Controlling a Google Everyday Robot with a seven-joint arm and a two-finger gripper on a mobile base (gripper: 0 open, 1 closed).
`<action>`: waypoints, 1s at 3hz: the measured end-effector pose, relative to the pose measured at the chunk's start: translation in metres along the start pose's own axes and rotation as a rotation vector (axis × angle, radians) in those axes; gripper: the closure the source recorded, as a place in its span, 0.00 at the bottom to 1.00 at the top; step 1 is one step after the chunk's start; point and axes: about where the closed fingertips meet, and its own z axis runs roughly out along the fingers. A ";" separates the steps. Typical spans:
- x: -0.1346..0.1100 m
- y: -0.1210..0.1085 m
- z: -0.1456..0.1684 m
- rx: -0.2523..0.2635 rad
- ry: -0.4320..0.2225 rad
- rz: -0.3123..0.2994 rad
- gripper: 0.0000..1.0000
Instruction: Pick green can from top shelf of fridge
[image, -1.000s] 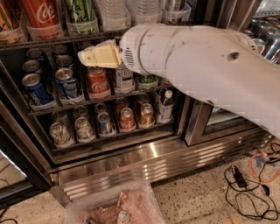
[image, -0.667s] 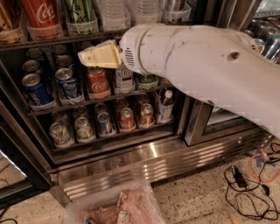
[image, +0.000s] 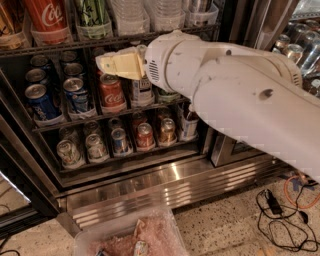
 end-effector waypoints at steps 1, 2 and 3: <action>-0.003 -0.005 -0.010 0.045 -0.090 0.048 0.00; -0.003 -0.004 -0.010 0.045 -0.091 0.048 0.00; -0.007 0.006 -0.002 0.020 -0.098 0.043 0.00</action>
Offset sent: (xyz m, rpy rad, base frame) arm 0.0234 0.0604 0.0038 0.1192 -0.0728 -0.0962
